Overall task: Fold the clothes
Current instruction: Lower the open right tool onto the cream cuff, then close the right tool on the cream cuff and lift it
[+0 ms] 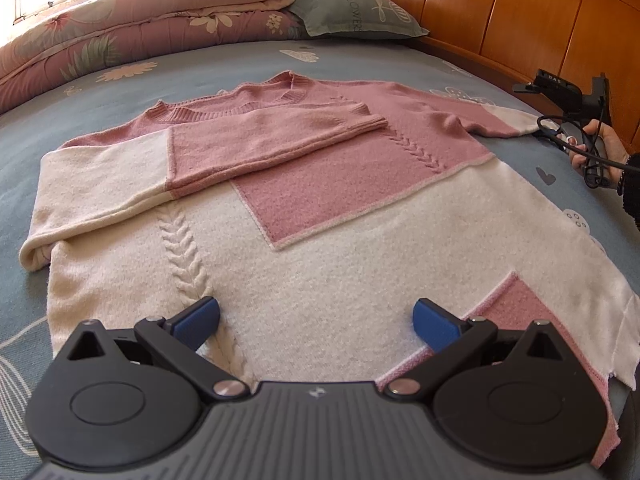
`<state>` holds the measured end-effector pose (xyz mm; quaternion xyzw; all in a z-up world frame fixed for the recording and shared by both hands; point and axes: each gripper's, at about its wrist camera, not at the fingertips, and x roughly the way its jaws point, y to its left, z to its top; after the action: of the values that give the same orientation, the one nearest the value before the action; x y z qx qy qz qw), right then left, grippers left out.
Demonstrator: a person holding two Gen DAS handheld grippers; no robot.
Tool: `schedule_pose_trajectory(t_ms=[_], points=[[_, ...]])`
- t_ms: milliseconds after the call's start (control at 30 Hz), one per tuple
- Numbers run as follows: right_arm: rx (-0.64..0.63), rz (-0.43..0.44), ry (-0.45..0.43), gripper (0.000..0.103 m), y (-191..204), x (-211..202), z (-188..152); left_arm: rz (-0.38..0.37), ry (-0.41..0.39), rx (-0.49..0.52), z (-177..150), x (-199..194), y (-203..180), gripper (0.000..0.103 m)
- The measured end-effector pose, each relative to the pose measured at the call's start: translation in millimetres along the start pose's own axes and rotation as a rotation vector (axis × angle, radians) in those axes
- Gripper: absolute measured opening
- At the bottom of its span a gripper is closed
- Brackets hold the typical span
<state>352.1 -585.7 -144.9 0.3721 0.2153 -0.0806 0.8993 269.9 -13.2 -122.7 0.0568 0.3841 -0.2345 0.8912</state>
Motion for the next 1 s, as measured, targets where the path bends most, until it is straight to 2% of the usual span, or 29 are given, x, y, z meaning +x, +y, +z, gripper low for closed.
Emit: schedule_pose_trajectory(t_ms=[200, 367, 800, 1000], points=[[-0.033, -0.001, -0.058, 0.103, -0.8, 17.4, 5.0, 0.001, -0.011, -0.005, 0.2, 0.7, 0.6, 0.102], [-0.025, -0.002, -0.070, 0.103, -0.6, 26.8, 13.0, 0.001, -0.018, 0.002, 0.0, 1.0, 0.2, 0.102], [-0.023, 0.216, -0.040, 0.103, 67.6, 5.1, 15.5, -0.010, -0.013, 0.024, 1.4, -1.4, 0.0, 0.102], [-0.080, 0.243, 0.017, 0.103, 109.5, 5.4, 6.9, -0.016, -0.012, 0.030, 1.1, -2.1, 0.5, 0.102]])
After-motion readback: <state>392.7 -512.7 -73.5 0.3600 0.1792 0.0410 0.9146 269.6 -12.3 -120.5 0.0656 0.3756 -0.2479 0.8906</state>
